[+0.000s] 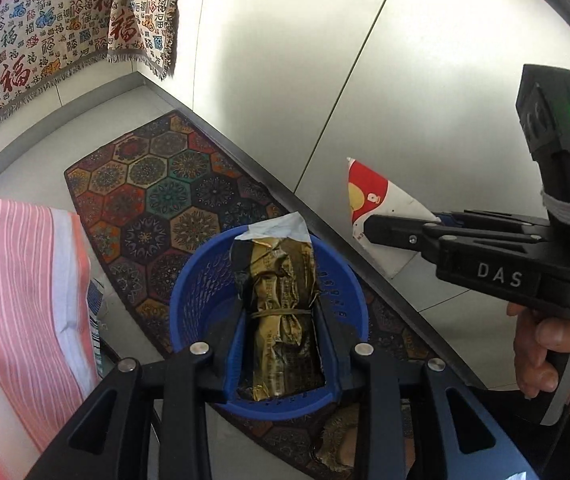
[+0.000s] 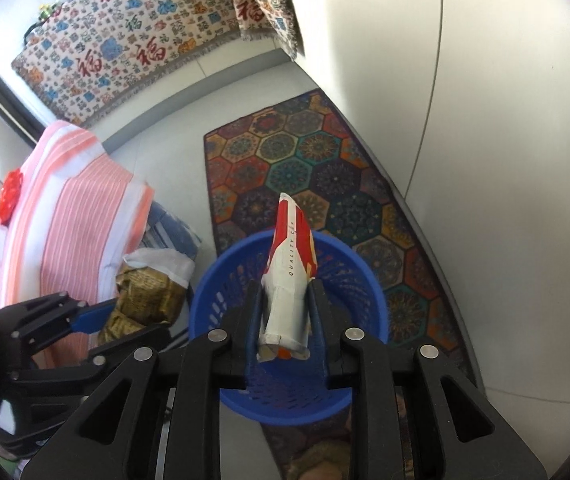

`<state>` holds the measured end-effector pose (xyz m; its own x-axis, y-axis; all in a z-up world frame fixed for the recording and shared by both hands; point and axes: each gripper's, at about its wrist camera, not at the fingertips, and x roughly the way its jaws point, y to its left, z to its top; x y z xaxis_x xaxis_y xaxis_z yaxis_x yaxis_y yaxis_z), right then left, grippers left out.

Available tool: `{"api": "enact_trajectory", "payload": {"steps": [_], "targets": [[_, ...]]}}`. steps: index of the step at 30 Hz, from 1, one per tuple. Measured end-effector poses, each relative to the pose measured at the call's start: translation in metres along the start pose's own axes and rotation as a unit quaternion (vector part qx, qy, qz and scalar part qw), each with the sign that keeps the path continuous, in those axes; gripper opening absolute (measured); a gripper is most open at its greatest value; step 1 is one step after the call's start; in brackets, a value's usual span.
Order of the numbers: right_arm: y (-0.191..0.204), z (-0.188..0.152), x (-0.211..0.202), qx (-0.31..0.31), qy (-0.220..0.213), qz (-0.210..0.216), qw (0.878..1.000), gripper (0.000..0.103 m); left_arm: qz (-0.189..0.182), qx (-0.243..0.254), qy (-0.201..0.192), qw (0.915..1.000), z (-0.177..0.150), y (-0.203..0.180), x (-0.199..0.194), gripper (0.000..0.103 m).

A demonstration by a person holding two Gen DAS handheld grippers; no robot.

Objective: Collect trash
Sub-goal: 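Carry both items over the blue wastebasket and open both tools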

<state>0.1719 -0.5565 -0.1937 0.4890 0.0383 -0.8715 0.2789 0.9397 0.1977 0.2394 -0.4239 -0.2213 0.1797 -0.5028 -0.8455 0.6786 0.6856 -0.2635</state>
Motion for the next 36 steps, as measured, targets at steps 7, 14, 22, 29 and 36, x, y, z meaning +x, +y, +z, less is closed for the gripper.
{"api": "enact_trajectory", "payload": {"steps": [7,14,22,29,36], "targets": [[-0.007,0.003,0.001,0.021,-0.01,0.004,1.0,0.044,0.002,0.005,0.007,1.0,0.004,0.002,0.015,0.045],[-0.007,0.008,-0.005,0.03,-0.025,0.012,0.999,0.046,-0.003,-0.007,0.011,0.9999,0.006,0.007,0.023,0.047],[-0.001,0.011,-0.012,0.025,-0.039,0.02,0.999,0.046,-0.001,-0.012,-0.002,0.9999,0.002,0.009,0.012,0.047],[0.017,0.01,-0.028,-0.004,-0.075,-0.004,0.997,0.053,0.005,-0.023,-0.04,0.9989,-0.011,0.006,-0.031,0.047],[0.067,-0.006,-0.058,-0.075,-0.14,-0.031,0.987,0.07,0.023,-0.026,-0.107,0.9936,-0.058,-0.004,-0.119,0.053]]}}
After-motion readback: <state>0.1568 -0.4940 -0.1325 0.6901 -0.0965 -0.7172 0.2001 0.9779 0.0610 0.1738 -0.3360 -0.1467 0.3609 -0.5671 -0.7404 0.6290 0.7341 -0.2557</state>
